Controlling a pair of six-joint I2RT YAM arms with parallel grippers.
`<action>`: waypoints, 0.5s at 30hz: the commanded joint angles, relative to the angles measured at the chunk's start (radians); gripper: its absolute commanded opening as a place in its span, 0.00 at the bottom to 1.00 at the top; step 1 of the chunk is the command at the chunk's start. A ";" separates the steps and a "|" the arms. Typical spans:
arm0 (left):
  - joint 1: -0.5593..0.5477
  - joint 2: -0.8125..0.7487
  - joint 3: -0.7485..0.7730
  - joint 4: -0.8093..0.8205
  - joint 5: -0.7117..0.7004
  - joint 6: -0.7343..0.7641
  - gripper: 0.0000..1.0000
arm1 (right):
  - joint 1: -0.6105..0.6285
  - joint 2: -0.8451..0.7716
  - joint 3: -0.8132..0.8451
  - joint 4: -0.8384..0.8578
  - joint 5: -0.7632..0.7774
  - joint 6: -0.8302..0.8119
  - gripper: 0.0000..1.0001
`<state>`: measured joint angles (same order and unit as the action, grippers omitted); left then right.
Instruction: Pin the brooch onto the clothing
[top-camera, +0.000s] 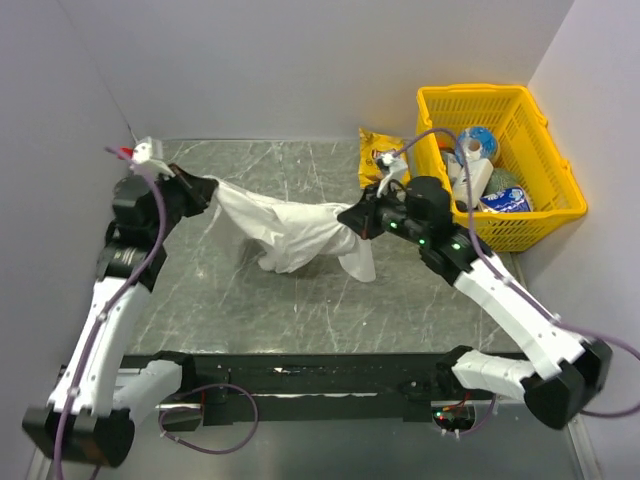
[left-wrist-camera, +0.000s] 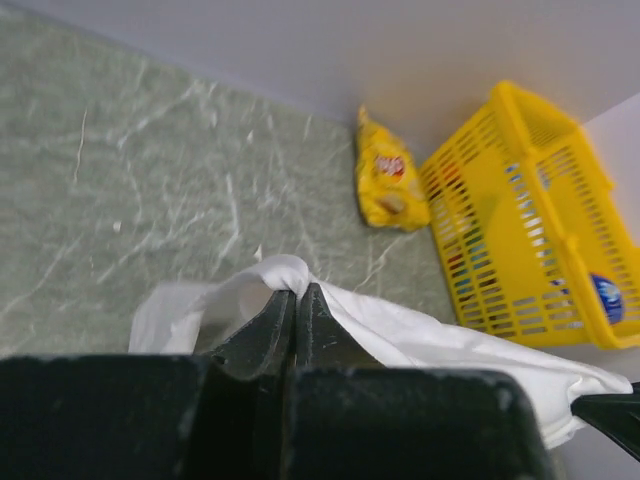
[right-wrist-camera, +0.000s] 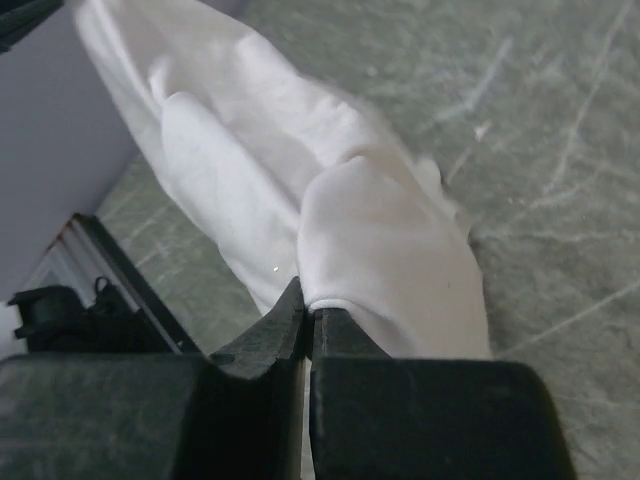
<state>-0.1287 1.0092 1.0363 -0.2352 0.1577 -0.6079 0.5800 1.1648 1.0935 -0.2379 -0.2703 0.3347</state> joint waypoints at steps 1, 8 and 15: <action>0.001 -0.152 0.077 -0.024 -0.029 0.028 0.01 | 0.003 -0.129 0.046 -0.066 -0.160 -0.075 0.00; 0.000 -0.228 0.126 -0.019 0.009 0.008 0.01 | 0.004 -0.261 0.020 -0.015 -0.196 -0.072 0.00; 0.000 -0.037 0.116 -0.004 0.003 0.000 0.01 | -0.003 -0.082 0.008 0.005 -0.023 -0.118 0.04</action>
<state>-0.1287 0.8314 1.1488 -0.2516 0.1600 -0.5957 0.5804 0.9627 1.1084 -0.2768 -0.3889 0.2615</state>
